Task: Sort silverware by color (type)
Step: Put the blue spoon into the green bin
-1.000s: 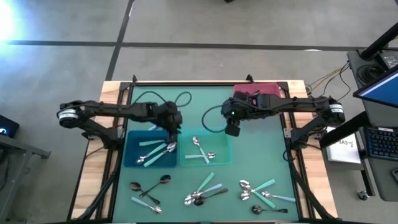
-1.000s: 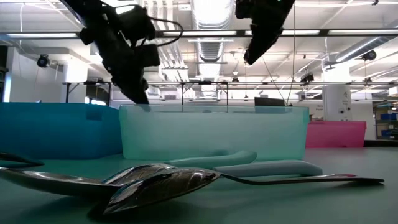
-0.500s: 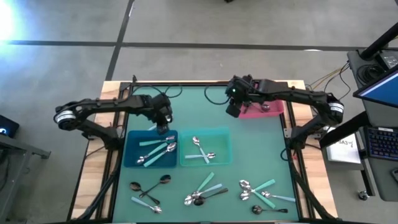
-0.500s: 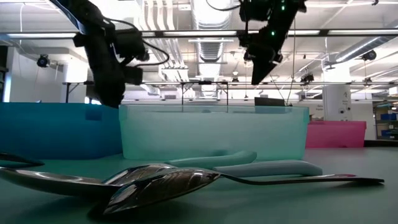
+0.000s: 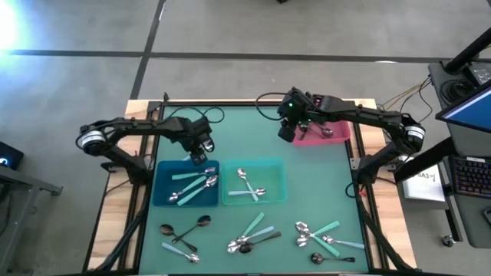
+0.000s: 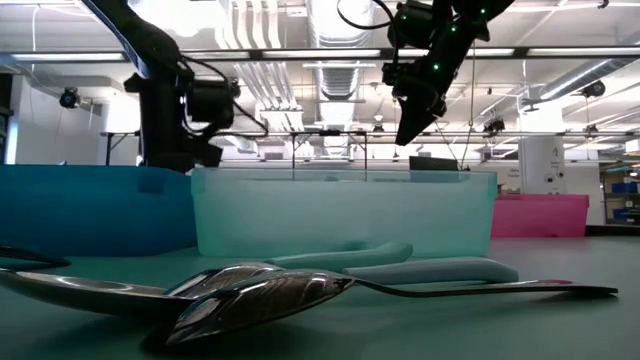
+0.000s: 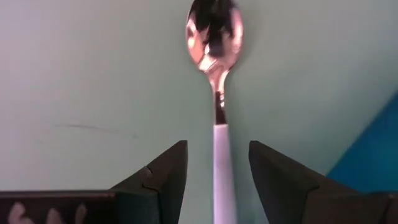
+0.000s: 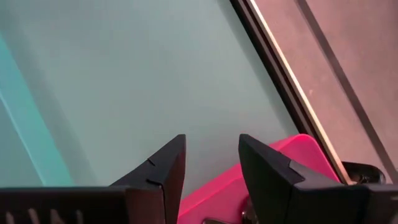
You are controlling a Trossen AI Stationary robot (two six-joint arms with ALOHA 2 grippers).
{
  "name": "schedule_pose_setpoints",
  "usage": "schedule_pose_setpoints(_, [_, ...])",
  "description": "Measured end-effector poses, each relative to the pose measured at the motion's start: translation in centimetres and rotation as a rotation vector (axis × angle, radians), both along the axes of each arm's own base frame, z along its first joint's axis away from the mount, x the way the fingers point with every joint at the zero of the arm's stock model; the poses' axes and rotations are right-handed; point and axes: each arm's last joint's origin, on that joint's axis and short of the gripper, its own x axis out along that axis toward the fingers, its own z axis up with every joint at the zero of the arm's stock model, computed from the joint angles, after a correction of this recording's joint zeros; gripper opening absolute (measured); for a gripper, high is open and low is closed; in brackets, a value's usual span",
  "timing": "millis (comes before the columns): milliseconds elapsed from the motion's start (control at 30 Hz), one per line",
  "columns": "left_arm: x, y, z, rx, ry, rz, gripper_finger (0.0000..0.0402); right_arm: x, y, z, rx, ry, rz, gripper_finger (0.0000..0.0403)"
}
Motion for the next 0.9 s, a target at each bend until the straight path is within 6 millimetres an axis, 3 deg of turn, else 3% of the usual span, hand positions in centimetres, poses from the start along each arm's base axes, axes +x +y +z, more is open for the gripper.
schedule_pose_setpoints(400, [0.1,1.1,-3.1,-0.086,0.124,0.031,0.0151,0.0,0.0,-0.1,0.007,0.001,0.006,0.0139])
schedule_pose_setpoints(533, [0.0,1.3,-2.9,-0.081,0.108,0.046,0.0109,0.0,0.0,-0.1,0.007,0.002,0.005,0.0139])
schedule_pose_setpoints(700, [-0.4,1.7,-2.7,-0.08,0.092,0.092,0.0023,-0.1,0.1,-0.1,0.009,0.007,0.006,0.0139])
schedule_pose_setpoints(900, [-0.6,1.8,-1.9,-0.059,0.042,0.128,0.0021,-0.1,0.1,-0.1,0.005,0.01,0.013,0.0139])
